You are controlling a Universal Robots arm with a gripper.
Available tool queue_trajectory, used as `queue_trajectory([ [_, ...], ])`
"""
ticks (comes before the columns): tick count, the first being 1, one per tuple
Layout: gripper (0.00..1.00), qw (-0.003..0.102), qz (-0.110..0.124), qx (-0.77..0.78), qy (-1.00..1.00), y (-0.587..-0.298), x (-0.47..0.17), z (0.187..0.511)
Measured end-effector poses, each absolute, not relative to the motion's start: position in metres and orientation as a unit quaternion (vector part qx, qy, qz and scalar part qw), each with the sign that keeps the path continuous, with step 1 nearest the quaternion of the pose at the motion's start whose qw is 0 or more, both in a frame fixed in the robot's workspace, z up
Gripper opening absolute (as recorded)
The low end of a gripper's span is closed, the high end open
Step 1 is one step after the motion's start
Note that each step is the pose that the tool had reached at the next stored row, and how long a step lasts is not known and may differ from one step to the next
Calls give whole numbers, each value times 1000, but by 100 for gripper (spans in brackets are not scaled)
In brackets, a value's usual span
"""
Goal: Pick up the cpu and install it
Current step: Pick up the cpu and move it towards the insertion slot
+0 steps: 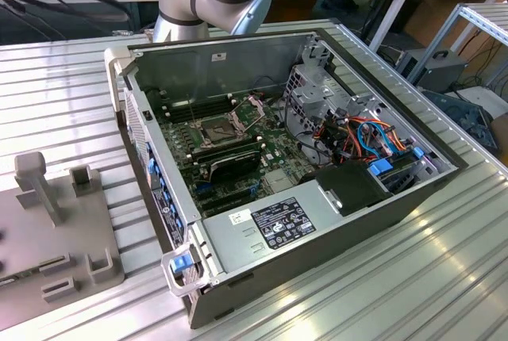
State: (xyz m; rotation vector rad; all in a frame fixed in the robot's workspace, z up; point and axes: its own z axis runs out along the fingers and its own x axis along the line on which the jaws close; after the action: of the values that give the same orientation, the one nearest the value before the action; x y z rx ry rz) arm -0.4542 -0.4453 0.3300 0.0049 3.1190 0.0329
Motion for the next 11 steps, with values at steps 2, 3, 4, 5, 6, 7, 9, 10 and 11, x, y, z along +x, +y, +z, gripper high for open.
queue_trajectory([
  [2,55,11,11,2,1000,-445,-454,342],
  [3,55,11,11,2,1000,-445,-454,346],
  [4,55,11,11,2,1000,-445,-454,352],
  [5,55,11,11,2,1000,-445,-454,356],
  [6,55,11,11,2,1000,-445,-454,360],
  [7,55,11,11,2,1000,-445,-454,366],
  [9,55,11,11,2,1000,-445,-454,370],
  [10,55,11,11,2,1000,-445,-454,371],
  [11,55,11,11,2,1000,-445,-454,371],
])
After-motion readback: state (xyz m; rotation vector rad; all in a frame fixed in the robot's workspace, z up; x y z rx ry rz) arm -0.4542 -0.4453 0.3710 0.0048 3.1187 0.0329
